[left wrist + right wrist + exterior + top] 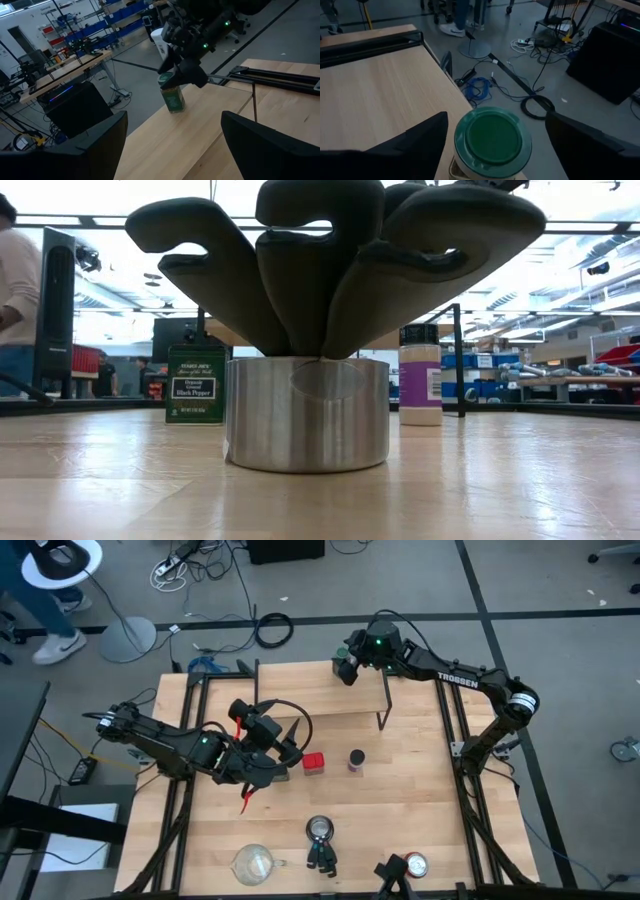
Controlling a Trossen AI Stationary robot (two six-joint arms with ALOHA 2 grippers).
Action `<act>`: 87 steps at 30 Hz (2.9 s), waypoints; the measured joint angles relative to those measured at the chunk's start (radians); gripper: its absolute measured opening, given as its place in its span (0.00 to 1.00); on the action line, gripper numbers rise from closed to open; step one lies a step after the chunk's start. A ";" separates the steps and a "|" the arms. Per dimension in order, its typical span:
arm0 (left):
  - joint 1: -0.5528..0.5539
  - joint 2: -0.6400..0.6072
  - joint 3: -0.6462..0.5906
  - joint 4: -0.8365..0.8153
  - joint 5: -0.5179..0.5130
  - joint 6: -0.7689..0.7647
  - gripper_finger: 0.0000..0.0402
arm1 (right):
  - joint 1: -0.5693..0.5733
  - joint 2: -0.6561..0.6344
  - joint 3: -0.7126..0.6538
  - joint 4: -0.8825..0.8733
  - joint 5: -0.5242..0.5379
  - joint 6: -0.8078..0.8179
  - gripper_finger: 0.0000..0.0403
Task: Shelf spices
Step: Remove the green seasoning bottle from the shelf
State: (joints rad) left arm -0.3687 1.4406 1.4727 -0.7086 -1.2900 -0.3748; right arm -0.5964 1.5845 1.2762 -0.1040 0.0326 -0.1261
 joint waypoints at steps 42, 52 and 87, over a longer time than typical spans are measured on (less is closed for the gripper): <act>0.000 0.000 -0.027 0.007 0.001 -0.028 0.81 | 0.158 -0.276 0.001 -0.170 0.149 0.091 0.51; 0.000 0.000 -0.110 0.008 0.028 -0.126 0.81 | 0.448 -0.411 -0.106 -0.301 0.481 0.251 0.51; 0.000 0.000 -0.185 0.060 0.140 -0.206 0.81 | 1.001 -0.258 -0.451 -0.802 0.852 1.577 0.51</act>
State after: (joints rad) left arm -0.3687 1.4406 1.2881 -0.6484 -1.1496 -0.5803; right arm 0.4048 1.3269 0.8257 -0.9059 0.8845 1.4514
